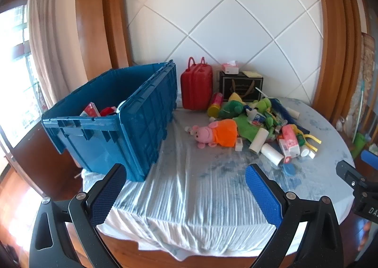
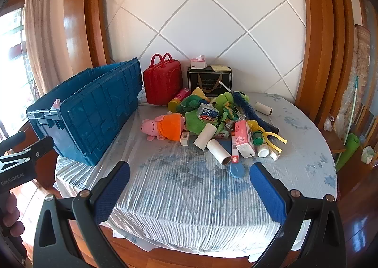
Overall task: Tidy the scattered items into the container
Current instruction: 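Move both tools toward the white paper tubes on the table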
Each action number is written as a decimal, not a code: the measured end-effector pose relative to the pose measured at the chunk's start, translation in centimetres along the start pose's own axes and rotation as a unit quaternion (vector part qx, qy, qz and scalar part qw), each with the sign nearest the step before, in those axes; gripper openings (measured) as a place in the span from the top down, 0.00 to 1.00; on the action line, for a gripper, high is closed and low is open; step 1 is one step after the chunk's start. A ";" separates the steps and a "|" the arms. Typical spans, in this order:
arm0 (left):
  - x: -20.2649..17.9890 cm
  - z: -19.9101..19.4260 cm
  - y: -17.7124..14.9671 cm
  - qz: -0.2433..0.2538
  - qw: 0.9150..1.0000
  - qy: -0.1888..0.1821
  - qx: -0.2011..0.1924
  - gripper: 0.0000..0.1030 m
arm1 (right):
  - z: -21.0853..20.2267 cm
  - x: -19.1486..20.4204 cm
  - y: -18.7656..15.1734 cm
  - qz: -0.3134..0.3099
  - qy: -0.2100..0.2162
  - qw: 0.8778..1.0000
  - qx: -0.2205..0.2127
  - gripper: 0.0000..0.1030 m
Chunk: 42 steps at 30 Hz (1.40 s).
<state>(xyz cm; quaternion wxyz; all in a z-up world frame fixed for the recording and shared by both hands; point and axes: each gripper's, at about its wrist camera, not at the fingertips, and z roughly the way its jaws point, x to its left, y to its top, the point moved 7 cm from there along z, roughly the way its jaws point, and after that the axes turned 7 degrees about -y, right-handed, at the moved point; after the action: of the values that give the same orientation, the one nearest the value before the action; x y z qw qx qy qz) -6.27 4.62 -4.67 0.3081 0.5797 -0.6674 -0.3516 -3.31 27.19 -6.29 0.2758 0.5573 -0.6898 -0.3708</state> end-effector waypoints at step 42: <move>-14.3 40.8 -3.6 0.119 0.955 -0.118 0.245 0.01 | 34.6 -6.2 -2.9 0.059 -0.016 0.972 0.228 0.00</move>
<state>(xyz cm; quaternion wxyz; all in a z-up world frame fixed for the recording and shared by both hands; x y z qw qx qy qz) -35.68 23.09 -30.60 0.1153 0.5082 -0.8288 -0.2038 -27.77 39.99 -28.26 0.1516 0.5579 -0.7922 -0.1953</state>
